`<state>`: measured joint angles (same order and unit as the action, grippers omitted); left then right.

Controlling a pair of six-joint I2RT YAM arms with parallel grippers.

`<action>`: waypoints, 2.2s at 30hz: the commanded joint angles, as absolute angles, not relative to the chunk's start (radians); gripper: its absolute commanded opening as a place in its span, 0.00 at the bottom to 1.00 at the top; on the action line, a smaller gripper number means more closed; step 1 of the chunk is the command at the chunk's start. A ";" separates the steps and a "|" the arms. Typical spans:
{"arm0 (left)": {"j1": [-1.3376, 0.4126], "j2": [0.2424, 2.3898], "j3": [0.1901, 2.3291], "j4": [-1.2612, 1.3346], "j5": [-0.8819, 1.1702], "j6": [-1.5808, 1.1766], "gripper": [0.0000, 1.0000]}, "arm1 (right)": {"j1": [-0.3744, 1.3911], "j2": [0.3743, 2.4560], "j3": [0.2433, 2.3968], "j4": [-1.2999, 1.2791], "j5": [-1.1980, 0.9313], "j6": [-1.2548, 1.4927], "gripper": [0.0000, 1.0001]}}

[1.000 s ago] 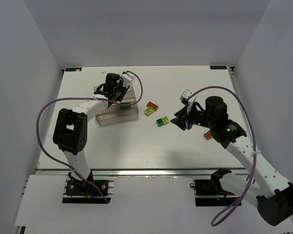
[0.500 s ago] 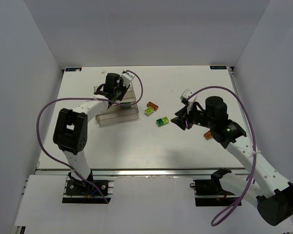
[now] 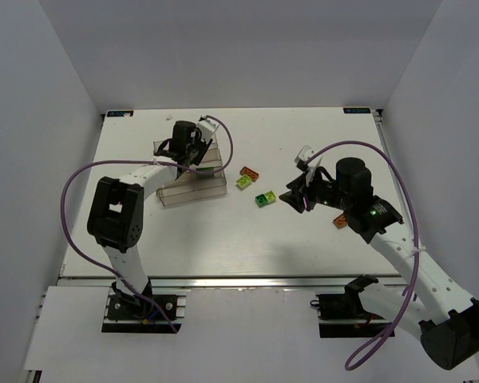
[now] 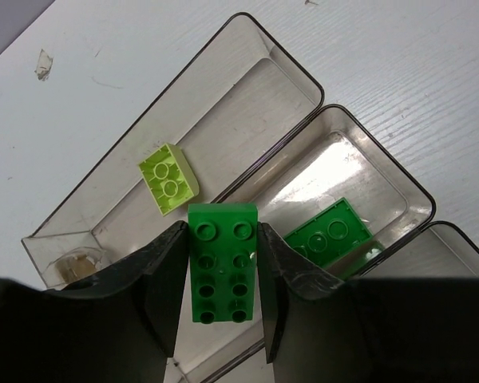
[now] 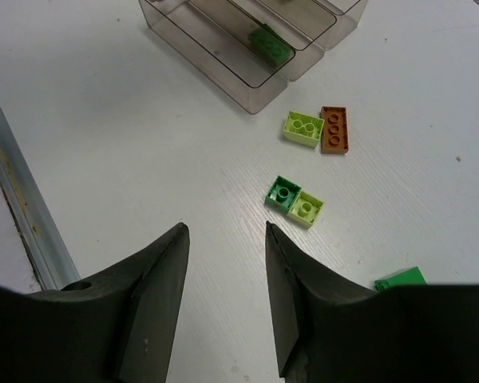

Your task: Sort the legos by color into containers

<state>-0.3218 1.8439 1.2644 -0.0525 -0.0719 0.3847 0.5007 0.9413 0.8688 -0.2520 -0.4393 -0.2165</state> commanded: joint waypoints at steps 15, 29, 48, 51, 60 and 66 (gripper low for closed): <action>-0.314 1.747 1.261 -0.023 -0.069 0.318 0.98 | 0.505 0.916 0.859 -0.196 -0.419 -0.227 0.50; -0.314 1.203 1.004 0.123 -0.061 -0.080 0.98 | 0.505 0.956 0.861 -0.199 -0.422 -0.229 0.52; -0.319 0.936 0.854 0.083 0.084 -0.307 0.98 | 0.443 1.216 0.933 -0.242 -0.255 -0.111 0.68; -0.321 0.911 0.853 0.097 0.101 -0.324 0.98 | 0.431 1.246 0.945 -0.238 -0.158 -0.058 0.69; -0.327 0.899 0.842 0.109 0.107 -0.337 0.98 | 0.402 1.230 0.924 -0.173 0.104 0.071 0.71; -0.330 0.905 0.839 0.110 0.100 -0.336 0.98 | 0.400 1.298 0.951 -0.152 0.218 0.124 0.82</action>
<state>-0.3244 0.9112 0.8482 0.0986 0.0902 -0.3279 0.4038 1.2644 0.9047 -0.1913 0.1253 0.0742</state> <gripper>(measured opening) 0.982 0.817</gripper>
